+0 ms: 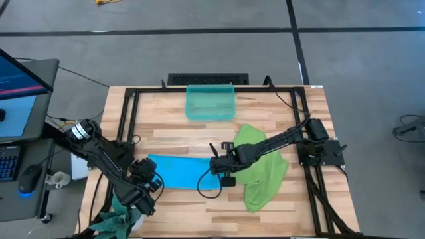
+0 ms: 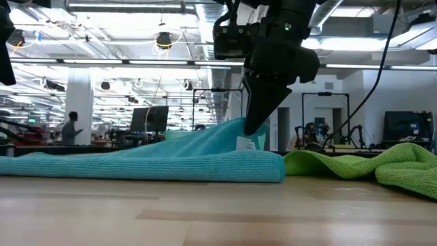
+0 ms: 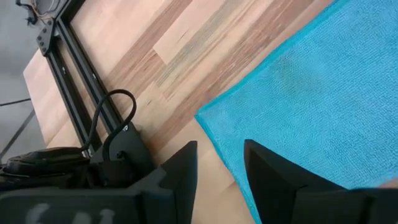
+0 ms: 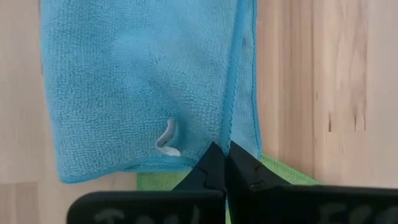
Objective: Roll microfiber towels into tight, uniform cylinder then place into a basket
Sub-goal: Fold the blue microfiber cloth, then adjust the green microfiber cloth
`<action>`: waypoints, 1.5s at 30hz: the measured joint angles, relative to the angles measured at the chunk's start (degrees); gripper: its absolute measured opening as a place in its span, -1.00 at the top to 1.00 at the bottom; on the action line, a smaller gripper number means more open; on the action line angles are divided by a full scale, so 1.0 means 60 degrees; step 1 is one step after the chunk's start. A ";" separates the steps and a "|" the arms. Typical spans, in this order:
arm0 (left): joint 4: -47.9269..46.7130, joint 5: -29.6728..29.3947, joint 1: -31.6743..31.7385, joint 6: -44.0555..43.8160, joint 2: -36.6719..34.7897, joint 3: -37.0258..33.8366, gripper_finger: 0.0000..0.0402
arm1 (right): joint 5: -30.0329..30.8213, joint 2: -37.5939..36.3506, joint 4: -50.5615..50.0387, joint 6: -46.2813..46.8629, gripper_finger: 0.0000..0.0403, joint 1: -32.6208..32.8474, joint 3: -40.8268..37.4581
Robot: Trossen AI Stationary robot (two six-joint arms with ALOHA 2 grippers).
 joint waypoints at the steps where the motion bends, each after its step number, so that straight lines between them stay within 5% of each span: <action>1: 0.0000 -0.0056 0.0000 0.0000 0.0000 0.0000 0.37 | 0.0000 0.0000 0.0007 -0.0002 0.93 0.0000 -0.0003; 23: 0.2652 -0.1469 0.0000 0.2152 0.0000 0.0004 0.36 | 0.0029 -0.0178 -0.0175 -0.0009 0.21 -0.0290 0.0005; 36: 0.3242 -0.4291 0.0156 0.2342 0.0000 0.0004 0.36 | 0.0538 -0.0814 -0.2138 0.0240 0.36 -0.0267 -0.0188; 45: 0.3862 -0.4615 0.0724 0.3291 0.0022 0.0004 0.36 | 0.1846 -0.0849 -0.3062 0.0956 0.52 0.0436 -0.1610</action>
